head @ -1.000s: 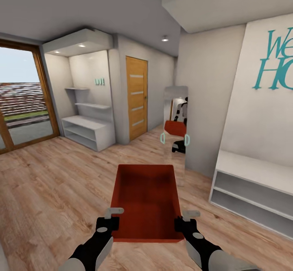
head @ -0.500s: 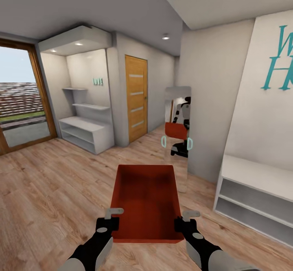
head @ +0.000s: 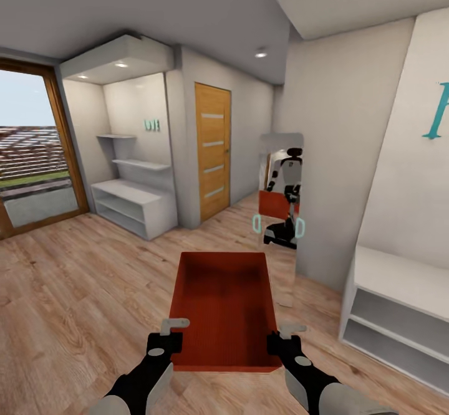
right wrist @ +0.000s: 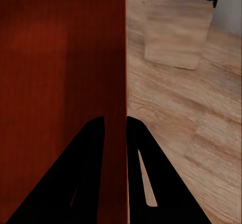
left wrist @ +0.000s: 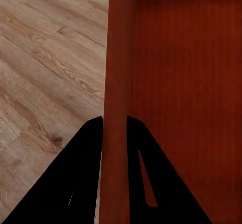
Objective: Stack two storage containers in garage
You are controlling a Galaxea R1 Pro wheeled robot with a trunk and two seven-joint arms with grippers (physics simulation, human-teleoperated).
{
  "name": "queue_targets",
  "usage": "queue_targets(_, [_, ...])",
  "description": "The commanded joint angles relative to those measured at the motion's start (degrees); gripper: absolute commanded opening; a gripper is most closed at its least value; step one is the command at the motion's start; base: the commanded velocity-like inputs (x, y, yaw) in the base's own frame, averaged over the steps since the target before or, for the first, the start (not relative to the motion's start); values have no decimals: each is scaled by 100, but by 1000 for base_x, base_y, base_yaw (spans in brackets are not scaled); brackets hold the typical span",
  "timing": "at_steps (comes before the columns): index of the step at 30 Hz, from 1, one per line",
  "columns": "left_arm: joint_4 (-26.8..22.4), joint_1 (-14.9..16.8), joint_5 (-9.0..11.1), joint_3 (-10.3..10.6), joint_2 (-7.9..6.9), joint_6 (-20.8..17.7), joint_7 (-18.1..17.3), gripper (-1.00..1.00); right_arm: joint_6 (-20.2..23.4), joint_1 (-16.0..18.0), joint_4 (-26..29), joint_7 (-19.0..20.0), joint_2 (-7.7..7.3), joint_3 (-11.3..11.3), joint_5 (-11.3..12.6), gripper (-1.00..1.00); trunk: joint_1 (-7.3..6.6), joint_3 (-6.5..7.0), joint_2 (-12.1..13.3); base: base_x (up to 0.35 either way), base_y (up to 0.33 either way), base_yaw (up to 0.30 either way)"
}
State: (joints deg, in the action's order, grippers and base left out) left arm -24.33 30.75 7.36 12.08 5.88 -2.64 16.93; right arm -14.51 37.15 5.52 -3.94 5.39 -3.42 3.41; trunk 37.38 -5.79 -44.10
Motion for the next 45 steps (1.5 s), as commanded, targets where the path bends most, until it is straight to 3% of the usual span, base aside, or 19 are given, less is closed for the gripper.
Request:
queue_targets(1, [-9,10,372,-21,-10,-35,74,-100,-29,3,10,-10,-27,35,43,-100,5,-9,-7,321,0,233])
queue_targets(24, [-5,10,373,-22,-15,-35,74,-100,-31,3,10,3,-32,35,77,-100,5,-9,-7,321,0,261])
queue_targets(45, [-13,10,373,-27,-17,-35,74,-100,-23,3,10,20,-32,35,81,-100,5,-9,-7,321,0,11])
